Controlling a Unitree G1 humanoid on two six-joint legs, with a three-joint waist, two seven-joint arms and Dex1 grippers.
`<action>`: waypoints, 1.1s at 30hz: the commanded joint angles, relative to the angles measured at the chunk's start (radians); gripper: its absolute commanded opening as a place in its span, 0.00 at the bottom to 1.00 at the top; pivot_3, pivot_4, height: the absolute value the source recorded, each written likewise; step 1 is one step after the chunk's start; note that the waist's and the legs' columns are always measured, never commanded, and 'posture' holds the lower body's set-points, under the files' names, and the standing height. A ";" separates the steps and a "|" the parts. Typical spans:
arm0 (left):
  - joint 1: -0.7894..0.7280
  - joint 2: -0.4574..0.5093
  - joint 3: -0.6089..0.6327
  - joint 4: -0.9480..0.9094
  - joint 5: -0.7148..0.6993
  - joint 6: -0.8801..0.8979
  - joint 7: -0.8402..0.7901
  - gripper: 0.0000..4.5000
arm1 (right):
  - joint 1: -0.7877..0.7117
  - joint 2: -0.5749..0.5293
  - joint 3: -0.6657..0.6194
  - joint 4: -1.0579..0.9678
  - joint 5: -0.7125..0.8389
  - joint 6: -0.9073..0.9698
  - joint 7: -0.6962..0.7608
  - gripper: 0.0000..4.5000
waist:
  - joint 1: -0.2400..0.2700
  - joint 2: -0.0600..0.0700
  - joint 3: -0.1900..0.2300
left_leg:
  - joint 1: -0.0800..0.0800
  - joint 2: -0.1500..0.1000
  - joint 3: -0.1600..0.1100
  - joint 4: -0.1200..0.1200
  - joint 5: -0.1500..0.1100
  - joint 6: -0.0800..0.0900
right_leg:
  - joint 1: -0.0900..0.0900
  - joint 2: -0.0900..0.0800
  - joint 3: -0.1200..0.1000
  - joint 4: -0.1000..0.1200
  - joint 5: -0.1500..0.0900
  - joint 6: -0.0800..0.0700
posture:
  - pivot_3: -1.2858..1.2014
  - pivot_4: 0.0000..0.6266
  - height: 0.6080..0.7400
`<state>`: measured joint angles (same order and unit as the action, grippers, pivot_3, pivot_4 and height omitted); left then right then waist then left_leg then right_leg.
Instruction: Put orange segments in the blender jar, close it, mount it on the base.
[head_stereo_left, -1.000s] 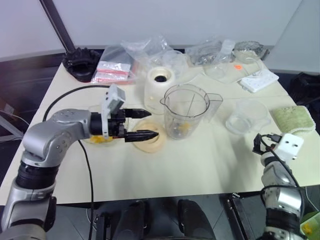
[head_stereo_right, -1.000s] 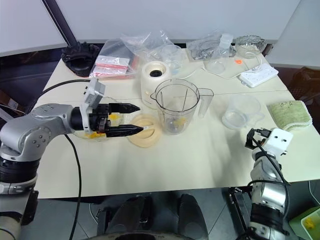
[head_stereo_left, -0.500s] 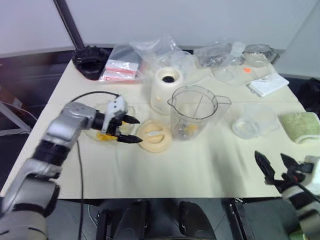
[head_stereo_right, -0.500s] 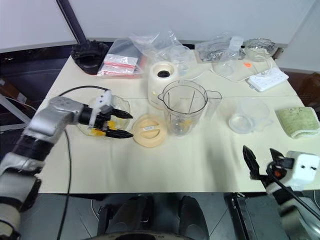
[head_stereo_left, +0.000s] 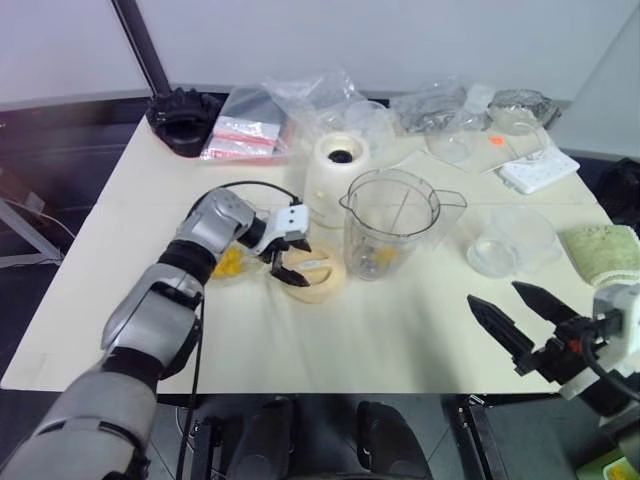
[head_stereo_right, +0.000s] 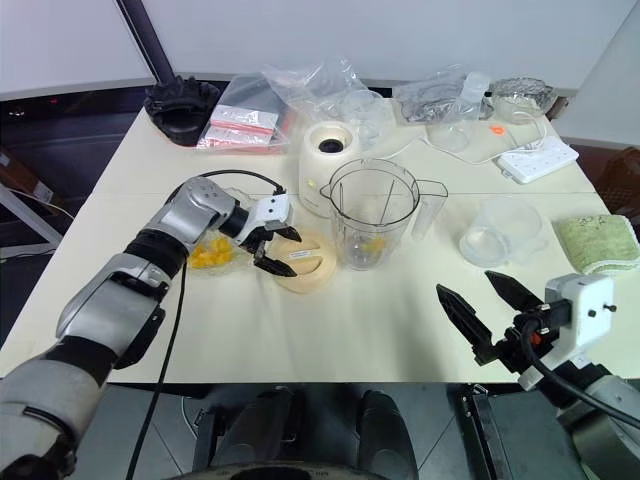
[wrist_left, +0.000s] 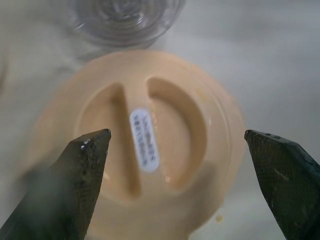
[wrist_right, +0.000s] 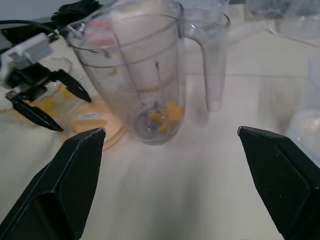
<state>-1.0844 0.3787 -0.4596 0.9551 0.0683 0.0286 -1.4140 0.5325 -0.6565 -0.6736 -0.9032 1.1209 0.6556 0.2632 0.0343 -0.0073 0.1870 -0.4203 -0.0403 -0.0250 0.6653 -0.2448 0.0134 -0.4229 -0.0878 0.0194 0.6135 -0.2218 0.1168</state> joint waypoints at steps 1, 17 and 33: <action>-0.033 -0.022 -0.014 0.031 0.072 0.014 0.052 1.00 | -0.041 -0.046 0.024 -0.050 0.043 0.003 -0.042 0.99 | 0.001 0.000 0.000 | 0.000 0.000 0.000 0.001 0.000 0.000 | 0.001 0.000 0.000 0.000 0.000 0.000 | 0.52 0.24 1.00; -0.026 -0.128 -0.010 0.182 0.180 0.050 0.198 0.80 | -0.135 -0.103 0.112 -0.067 0.068 -0.012 -0.137 1.00 | 0.005 -0.005 -0.002 | 0.002 0.000 -0.001 0.002 0.000 0.000 | 0.004 0.000 0.000 0.000 0.001 0.001 | 0.52 0.24 1.00; -0.024 -0.062 0.027 0.094 0.184 0.000 0.113 0.05 | -0.173 -0.109 0.131 -0.008 0.028 -0.009 -0.087 1.00 | 0.000 -0.008 -0.002 | 0.009 0.001 0.000 0.001 -0.001 0.001 | 0.010 0.000 0.000 -0.001 0.001 0.001 | 0.52 0.24 1.00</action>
<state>-1.1071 0.2855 -0.4394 1.0981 0.2532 0.0328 -1.2477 0.3675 -0.7622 -0.5330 -0.9106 1.1554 0.6669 0.1643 0.0343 -0.0151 0.1850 -0.4114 -0.0395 -0.0248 0.6657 -0.2457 0.0144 -0.4133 -0.0883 0.0195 0.6123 -0.2211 0.1176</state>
